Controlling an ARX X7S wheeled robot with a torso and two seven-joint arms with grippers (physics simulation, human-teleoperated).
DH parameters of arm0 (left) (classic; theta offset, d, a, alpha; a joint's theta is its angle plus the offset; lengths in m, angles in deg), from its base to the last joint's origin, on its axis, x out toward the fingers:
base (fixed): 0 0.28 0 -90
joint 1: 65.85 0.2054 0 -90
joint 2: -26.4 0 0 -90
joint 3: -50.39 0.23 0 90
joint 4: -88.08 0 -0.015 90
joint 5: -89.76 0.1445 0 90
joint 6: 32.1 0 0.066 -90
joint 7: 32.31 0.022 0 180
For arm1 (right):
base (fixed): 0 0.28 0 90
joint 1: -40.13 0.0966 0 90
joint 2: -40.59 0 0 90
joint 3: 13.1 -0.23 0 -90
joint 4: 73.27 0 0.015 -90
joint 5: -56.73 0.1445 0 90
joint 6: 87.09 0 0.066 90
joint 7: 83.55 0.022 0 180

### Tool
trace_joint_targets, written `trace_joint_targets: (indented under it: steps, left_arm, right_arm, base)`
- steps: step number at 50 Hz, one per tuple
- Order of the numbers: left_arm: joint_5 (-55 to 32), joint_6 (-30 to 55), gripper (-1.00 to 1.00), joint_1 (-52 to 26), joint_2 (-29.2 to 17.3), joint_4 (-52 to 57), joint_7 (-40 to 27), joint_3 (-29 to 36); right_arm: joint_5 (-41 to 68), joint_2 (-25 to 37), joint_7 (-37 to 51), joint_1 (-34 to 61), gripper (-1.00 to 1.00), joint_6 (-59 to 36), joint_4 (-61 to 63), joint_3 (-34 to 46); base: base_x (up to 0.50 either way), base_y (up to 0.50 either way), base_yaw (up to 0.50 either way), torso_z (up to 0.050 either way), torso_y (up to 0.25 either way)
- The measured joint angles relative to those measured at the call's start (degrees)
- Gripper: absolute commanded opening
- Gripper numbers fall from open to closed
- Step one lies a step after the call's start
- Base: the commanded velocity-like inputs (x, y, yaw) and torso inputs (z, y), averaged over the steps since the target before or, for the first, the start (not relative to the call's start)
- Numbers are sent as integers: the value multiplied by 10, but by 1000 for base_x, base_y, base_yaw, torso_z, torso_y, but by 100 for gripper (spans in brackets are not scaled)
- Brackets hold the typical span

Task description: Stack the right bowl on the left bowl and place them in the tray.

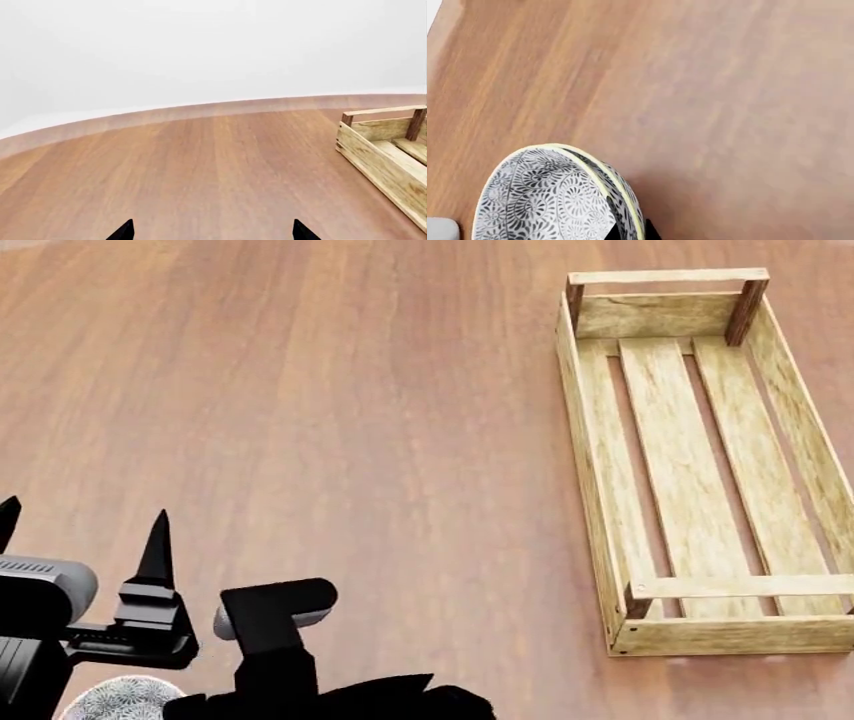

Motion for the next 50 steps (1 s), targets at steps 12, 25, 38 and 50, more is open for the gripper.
trace_joint_targets:
  steps: [12,25,38,50]
  left_arm:
    - [-6,0,100,0,-2,2,-2,-3]
    - [-11,-2,100,1,-6,1,-3,-8]
    - [-13,-9,100,5,-7,-6,-3,-9]
    - [-9,-25,100,6,-6,-23,1,-2]
  right_arm:
    - [58,1,-9,61,-100,18,-92,-3]
    - [111,19,-6,138,-100,10,-176,-20]
    - [148,52,11,206,-100,-6,-234,-46]
    - [191,80,14,246,-100,-19,-317,-39]
  base:
    - [0,0,0,0,0]
    - [0,0,0,0,0]
    - [0,0,0,0,19]
    - [0,0,0,0,25]
